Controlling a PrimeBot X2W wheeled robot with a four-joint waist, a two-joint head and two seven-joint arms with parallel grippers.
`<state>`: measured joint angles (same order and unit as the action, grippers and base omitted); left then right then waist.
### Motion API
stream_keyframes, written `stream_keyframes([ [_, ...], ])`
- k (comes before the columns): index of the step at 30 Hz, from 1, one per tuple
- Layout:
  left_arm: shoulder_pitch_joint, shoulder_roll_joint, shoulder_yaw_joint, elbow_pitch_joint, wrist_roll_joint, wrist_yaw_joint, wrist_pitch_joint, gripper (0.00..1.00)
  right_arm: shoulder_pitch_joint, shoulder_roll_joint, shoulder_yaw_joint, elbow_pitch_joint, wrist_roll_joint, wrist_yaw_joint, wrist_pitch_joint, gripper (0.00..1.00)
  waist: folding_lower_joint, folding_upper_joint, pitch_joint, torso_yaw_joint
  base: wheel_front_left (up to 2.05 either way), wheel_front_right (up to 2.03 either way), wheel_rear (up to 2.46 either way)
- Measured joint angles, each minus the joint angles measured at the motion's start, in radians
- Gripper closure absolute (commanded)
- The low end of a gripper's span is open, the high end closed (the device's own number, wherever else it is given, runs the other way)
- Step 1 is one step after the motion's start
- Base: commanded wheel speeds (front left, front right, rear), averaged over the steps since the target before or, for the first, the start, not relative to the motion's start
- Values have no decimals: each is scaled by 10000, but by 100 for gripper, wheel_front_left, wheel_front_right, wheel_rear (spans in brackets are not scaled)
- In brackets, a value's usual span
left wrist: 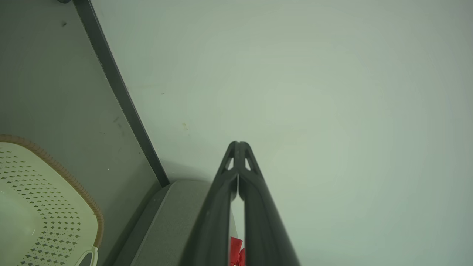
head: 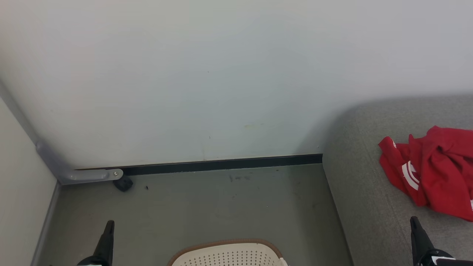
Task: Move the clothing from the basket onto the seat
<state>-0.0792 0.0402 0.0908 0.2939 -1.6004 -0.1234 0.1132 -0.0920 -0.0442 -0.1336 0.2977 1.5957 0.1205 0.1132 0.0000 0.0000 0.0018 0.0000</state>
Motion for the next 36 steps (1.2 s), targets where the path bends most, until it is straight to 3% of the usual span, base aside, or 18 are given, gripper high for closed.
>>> stream_keyframes([
  [36,0,0,-2,4,0,-2,0,100,0,0,2,-2,0,0,0,100,0,0,0,0,0,0,0],
])
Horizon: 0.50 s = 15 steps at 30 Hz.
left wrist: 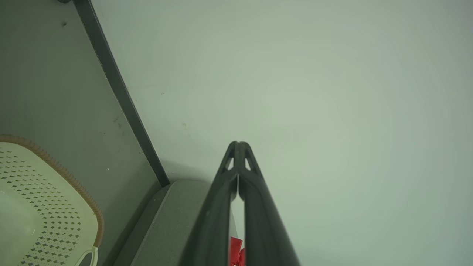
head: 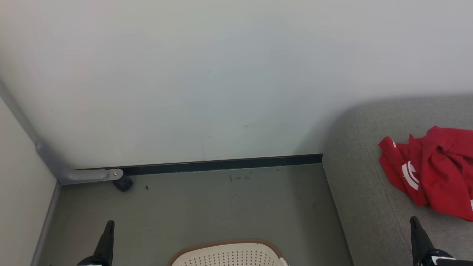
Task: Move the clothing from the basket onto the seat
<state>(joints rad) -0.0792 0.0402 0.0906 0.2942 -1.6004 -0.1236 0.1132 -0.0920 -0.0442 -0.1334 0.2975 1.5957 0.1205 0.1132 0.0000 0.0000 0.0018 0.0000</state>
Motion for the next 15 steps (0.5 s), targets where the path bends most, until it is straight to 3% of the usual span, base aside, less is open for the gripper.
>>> stream_keyframes([
  [15,0,0,0,0,0,2,0,100,0,2,0,-2,0,0,0,100,1,0,0,0,0,0,0],
])
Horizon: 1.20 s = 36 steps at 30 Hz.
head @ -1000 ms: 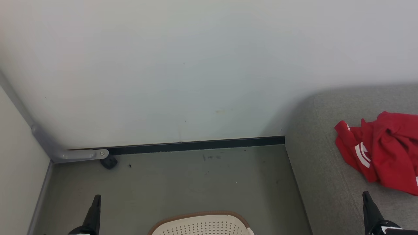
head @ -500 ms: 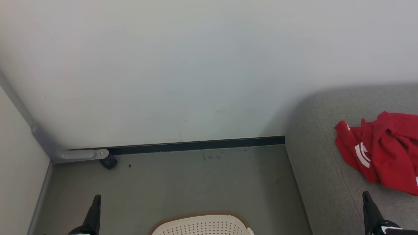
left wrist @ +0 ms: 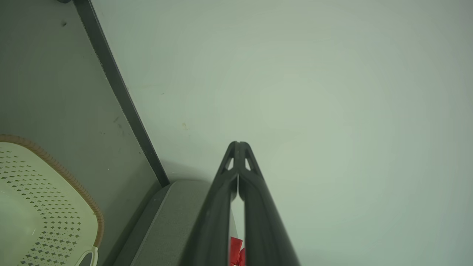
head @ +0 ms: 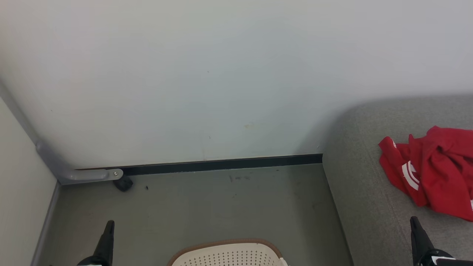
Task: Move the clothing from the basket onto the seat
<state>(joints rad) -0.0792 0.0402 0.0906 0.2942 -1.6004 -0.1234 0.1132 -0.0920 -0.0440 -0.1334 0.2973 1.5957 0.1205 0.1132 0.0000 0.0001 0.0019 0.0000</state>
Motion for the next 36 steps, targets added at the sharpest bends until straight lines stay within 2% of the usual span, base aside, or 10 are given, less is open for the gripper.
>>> stream_keyframes([
  [36,0,-2,0,-2,0,-2,0,100,0,0,0,-4,2,0,0,100,0,0,1,0,0,0,0],
])
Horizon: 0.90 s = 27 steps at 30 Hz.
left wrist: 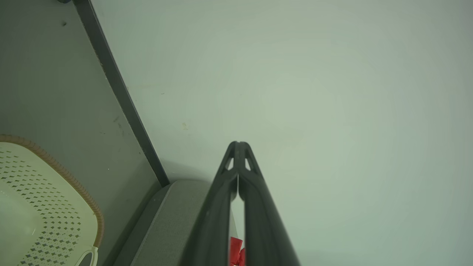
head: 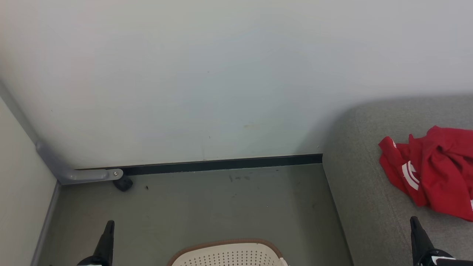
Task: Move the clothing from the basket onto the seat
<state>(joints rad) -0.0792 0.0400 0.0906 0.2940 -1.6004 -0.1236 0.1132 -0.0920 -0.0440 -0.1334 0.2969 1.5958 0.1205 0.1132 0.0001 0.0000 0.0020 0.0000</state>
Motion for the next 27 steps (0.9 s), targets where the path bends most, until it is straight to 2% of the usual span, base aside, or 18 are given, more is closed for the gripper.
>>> stream_keyframes([
  [27,0,0,0,-2,0,0,0,100,0,0,0,-2,0,0,0,100,-1,0,0,0,0,0,0],
])
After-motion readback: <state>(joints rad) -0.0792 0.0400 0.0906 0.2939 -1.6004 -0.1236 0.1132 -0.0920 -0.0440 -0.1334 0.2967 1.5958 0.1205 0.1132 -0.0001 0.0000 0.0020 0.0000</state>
